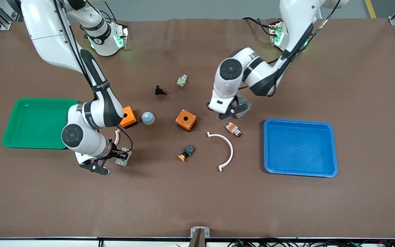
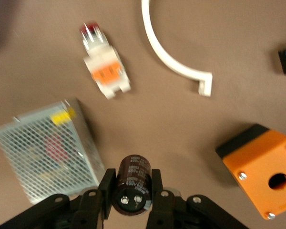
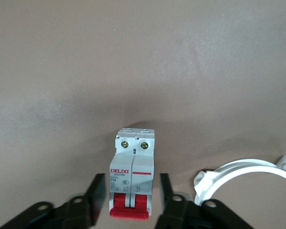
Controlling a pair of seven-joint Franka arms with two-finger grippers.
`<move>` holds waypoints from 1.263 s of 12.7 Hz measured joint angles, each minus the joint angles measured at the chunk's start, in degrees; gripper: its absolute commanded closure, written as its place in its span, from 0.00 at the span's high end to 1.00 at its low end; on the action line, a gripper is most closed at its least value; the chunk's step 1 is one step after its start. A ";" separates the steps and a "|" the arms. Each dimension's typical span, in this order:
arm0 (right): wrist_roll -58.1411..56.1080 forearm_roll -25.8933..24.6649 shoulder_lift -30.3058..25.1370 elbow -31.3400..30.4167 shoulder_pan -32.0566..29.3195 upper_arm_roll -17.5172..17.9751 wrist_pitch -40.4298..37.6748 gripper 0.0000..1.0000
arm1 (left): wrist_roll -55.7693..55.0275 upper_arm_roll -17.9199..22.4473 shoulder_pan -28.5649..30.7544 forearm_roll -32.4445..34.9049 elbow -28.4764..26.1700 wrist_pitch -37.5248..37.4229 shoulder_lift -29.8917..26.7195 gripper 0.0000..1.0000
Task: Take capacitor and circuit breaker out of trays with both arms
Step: 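Set the breaker beside the white arc while the left gripper lowers the capacitor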
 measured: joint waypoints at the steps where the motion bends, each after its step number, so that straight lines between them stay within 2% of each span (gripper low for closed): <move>1: 0.02 0.00 -0.10 0.90 -0.03 -0.20 -1.03 1.00 | -2.96 0.07 -1.70 0.03 0.18 1.52 1.56 0.00; 4: -0.40 0.00 -1.76 3.68 -0.92 -0.98 -5.34 1.00 | -8.56 0.32 -5.63 0.74 1.42 4.20 6.38 0.06; 6: -5.68 -0.02 -4.90 4.78 -3.11 -1.30 -8.93 1.00 | -11.28 0.36 -6.53 3.28 2.45 4.89 8.88 0.15; 7: -8.52 -0.02 -6.88 4.92 -4.57 -1.51 -9.91 1.00 | -12.40 0.38 -6.59 4.57 3.16 4.98 9.93 0.29; 8: -10.86 -0.02 -8.88 4.96 -6.39 -1.61 -11.19 1.00 | -13.05 0.43 -6.59 5.33 3.81 4.98 10.77 0.59; 9: -13.24 -0.02 -10.84 4.98 -8.25 -1.67 -13.05 1.00 | -13.15 0.46 -6.55 5.55 4.37 4.89 11.17 1.00; 13: -19.31 -0.88 -18.62 5.27 -11.70 -1.83 -17.32 1.00 | -13.18 0.86 -6.43 5.80 5.98 4.66 11.30 1.00; 16: -19.76 -1.91 -24.26 5.58 -11.69 -1.72 -21.03 1.00 | -12.94 1.18 -4.19 7.36 11.03 -2.92 8.96 1.00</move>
